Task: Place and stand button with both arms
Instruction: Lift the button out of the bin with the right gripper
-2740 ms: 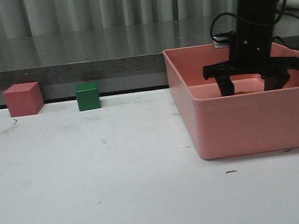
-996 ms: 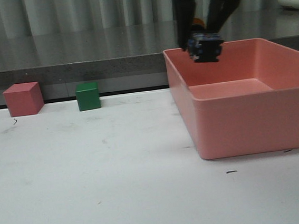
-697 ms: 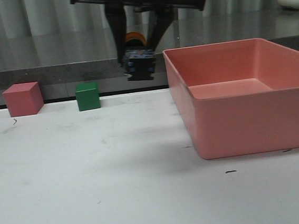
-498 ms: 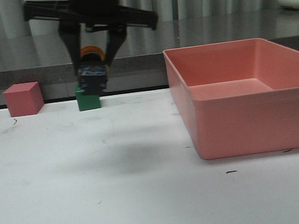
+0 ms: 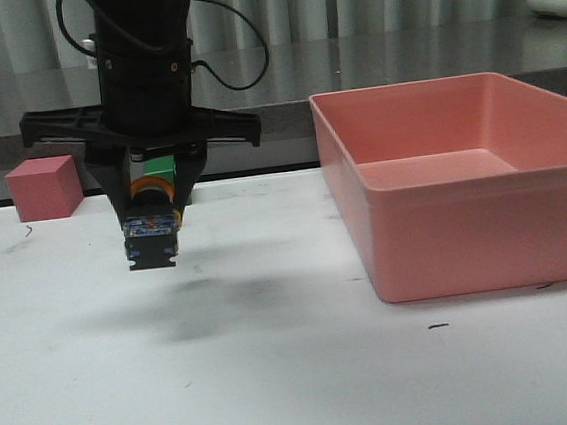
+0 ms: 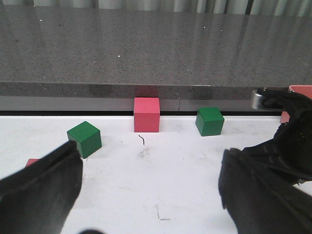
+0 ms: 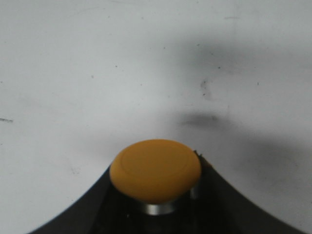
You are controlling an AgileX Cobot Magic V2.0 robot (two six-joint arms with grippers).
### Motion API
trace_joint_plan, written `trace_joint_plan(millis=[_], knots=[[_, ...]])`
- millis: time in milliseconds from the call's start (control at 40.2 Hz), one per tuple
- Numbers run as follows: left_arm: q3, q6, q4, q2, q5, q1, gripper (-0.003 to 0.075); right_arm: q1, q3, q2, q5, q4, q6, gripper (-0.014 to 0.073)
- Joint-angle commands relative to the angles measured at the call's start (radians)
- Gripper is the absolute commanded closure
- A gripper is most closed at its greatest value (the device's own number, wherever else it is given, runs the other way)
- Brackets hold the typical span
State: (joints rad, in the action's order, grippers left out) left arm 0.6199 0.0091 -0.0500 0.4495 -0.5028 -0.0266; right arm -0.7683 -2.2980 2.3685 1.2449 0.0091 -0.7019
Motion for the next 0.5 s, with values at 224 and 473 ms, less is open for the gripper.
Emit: trace_joint_plan(millis=[224, 473], knots=[[0.028, 0.000, -0.009, 0.012, 0.074, -0.006, 0.0158, 0.004, -0.033, -0.028, 0.044, -0.009, 0.002, 0.0412], [0.028, 0.000, -0.009, 0.012, 0.074, -0.006, 0.0158, 0.004, -0.033, -0.015, 0.036, -0.009, 0.002, 0.0411]])
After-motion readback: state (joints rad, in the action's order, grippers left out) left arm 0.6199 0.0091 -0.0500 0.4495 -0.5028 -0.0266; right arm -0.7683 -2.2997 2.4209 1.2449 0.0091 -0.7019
